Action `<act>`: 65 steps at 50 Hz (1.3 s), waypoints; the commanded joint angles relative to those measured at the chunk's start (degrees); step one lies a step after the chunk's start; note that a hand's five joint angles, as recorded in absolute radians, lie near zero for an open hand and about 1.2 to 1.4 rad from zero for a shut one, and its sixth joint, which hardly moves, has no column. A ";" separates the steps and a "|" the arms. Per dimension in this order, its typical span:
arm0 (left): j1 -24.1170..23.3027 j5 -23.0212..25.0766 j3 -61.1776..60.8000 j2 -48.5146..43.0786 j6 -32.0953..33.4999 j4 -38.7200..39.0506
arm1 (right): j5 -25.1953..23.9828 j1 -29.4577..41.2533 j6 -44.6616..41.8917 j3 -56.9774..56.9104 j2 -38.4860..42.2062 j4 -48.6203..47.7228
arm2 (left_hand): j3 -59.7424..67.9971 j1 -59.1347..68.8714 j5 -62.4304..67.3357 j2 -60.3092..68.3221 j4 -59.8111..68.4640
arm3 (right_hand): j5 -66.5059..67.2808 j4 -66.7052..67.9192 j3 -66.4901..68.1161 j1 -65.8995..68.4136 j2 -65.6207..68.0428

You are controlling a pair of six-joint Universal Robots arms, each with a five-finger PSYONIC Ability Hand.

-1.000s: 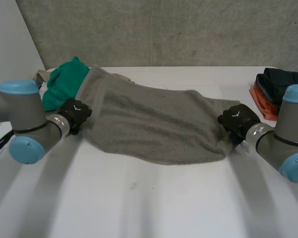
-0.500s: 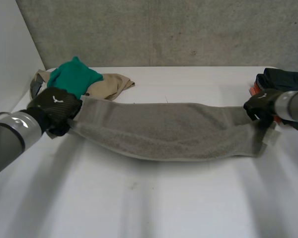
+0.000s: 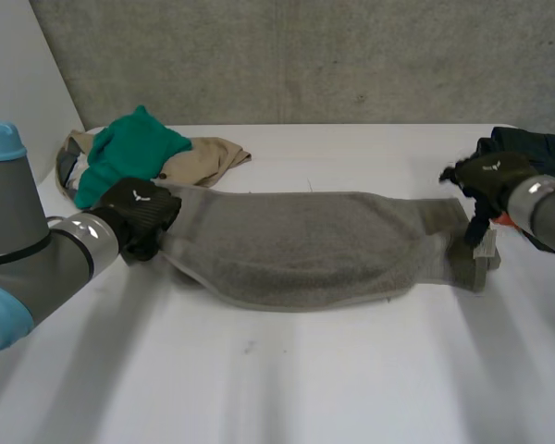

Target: Fold the laundry.

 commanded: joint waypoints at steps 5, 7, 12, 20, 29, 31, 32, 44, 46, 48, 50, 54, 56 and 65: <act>-0.29 0.16 1.06 1.14 -2.10 -0.06 | -12.05 -5.13 -11.87 18.46 -5.16 1.18 | 12.24 14.06 13.80 11.62 11.69 | 24.34 24.86 24.66 24.87 24.25; -0.29 0.24 0.97 1.05 -2.10 -0.06 | -12.93 -5.13 -11.62 19.96 -4.46 0.39 | 12.24 14.06 13.80 11.62 11.69 | 18.47 18.99 18.80 19.01 18.38; -0.46 0.24 0.62 0.79 -2.10 -0.15 | -14.17 -2.76 -6.53 20.75 -1.12 -6.81 | 12.24 14.06 13.80 11.62 11.69 | 8.35 8.88 8.68 8.89 8.26; -0.38 0.24 0.54 1.05 -2.01 -0.15 | -10.84 3.21 1.48 18.47 3.27 -16.65 | 12.24 14.06 13.80 11.62 11.69 | 13.55 14.07 13.87 14.08 13.46; -0.46 0.16 0.89 0.44 -1.84 -0.15 | -5.21 8.14 1.92 13.03 7.40 -20.35 | 12.24 14.06 13.80 11.62 11.69 | 23.49 24.02 23.82 24.03 23.40; -0.46 -0.02 1.06 0.09 -1.84 -0.15 | -3.19 9.37 2.18 11.35 8.37 -20.18 | 12.24 14.06 13.80 11.62 11.69 | 23.99 24.52 24.32 24.53 23.91; -0.38 -0.11 1.15 0.00 -1.84 -0.06 | -2.57 9.72 2.36 10.74 8.63 -20.18 | 12.24 14.06 13.80 11.62 11.69 | 24.66 25.19 24.99 25.20 24.57; 0.85 0.24 1.59 -0.79 -1.75 -0.15 | 2.00 11.66 0.61 3.36 14.70 -22.29 | 12.24 14.06 13.80 11.62 11.69 | 32.07 32.59 32.39 32.60 31.98; 1.12 0.42 1.59 -0.79 -1.75 -0.15 | 2.00 11.48 -0.19 2.39 15.32 -22.55 | 12.24 14.06 13.80 11.62 11.69 | 33.08 33.60 33.40 33.61 32.99; 1.29 0.51 1.59 -0.79 -1.75 -0.06 | 2.00 11.31 -0.80 2.04 15.58 -22.73 | 12.24 14.06 13.80 11.62 11.69 | 34.59 35.11 34.91 35.12 34.50; 1.73 0.68 1.59 -0.79 -1.66 -0.06 | 1.92 10.96 -1.24 1.77 15.84 -23.43 | 12.24 14.06 13.80 11.62 11.69 | 35.77 36.30 36.10 36.31 35.68; 2.08 0.77 1.59 -1.15 -1.66 -0.06 | 2.18 10.25 -1.42 0.72 16.54 -25.80 | 12.24 14.06 13.80 11.62 11.69 | 35.77 36.30 36.10 36.31 35.68; 2.17 0.77 1.59 -1.32 -1.57 -0.06 | 2.53 9.99 -1.42 0.19 16.98 -26.42 | 12.24 14.06 13.80 11.62 11.69 | 35.77 36.30 36.10 36.31 35.68; 2.26 0.51 1.24 -2.38 -0.78 -0.15 | 3.41 8.23 -0.37 -0.87 15.85 -25.37 | 12.24 14.06 13.80 11.62 11.69 | 35.44 35.96 35.76 35.97 35.35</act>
